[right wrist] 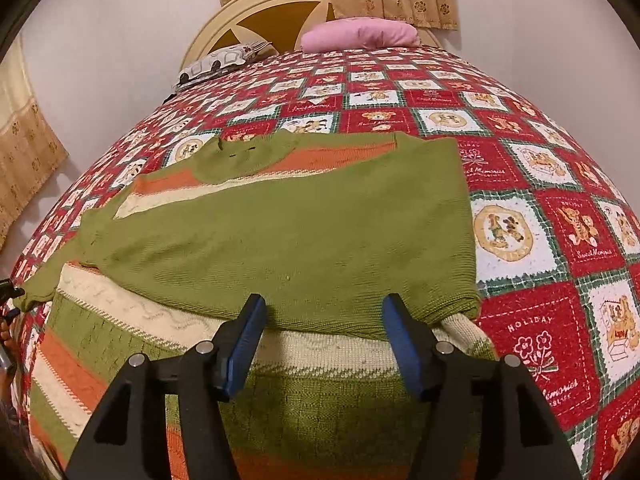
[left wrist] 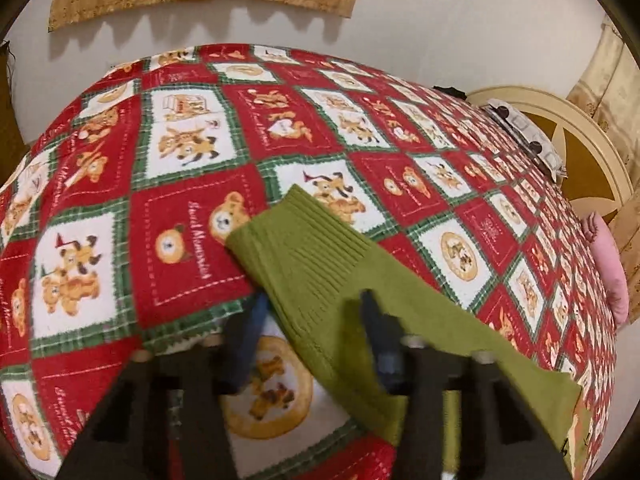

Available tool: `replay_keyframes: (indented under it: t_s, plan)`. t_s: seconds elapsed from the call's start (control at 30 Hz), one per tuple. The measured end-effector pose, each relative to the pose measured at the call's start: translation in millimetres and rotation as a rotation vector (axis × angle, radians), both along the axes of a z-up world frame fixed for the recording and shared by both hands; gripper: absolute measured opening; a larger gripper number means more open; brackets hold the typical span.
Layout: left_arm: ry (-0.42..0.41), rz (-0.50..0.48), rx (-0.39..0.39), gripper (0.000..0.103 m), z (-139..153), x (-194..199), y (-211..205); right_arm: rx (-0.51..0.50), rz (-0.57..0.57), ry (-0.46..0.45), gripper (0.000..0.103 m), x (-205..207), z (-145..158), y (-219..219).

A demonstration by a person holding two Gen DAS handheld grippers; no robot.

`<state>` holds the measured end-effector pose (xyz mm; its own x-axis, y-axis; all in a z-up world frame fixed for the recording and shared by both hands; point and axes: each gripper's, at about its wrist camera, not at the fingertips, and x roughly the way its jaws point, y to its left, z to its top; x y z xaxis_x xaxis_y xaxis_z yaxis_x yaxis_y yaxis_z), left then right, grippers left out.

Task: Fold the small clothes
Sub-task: 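Grasp the other green sleeve cuff with the left tool, then fold the held sleeve across the sweater body and release it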

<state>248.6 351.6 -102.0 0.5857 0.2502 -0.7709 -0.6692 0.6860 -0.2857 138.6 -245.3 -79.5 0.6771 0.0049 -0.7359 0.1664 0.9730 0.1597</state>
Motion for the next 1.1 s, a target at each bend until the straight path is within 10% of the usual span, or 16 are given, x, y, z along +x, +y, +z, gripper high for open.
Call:
replay_keyframes:
  t_s: [0.1,0.3,0.63,0.9,1.1]
  plan:
    - [-0.007,-0.006,0.030,0.013,0,2,-2,0.001,0.000,-0.001,0.062,0,0,0]
    - [-0.051,-0.072,0.057,0.008,23,15,-17,0.005,0.000,-0.002,0.062,0,0,-1]
    - [-0.296,-0.547,0.236,0.008,112,12,-229,0.022,0.000,-0.011,0.062,-1,0,0]
    - [-0.242,-0.887,0.235,0.008,75,-1,-391,0.050,0.000,-0.023,0.062,-2,-1,-4]
    - [-0.102,-0.971,0.258,0.008,31,-4,-433,0.062,-0.002,-0.028,0.062,-2,-1,-5]
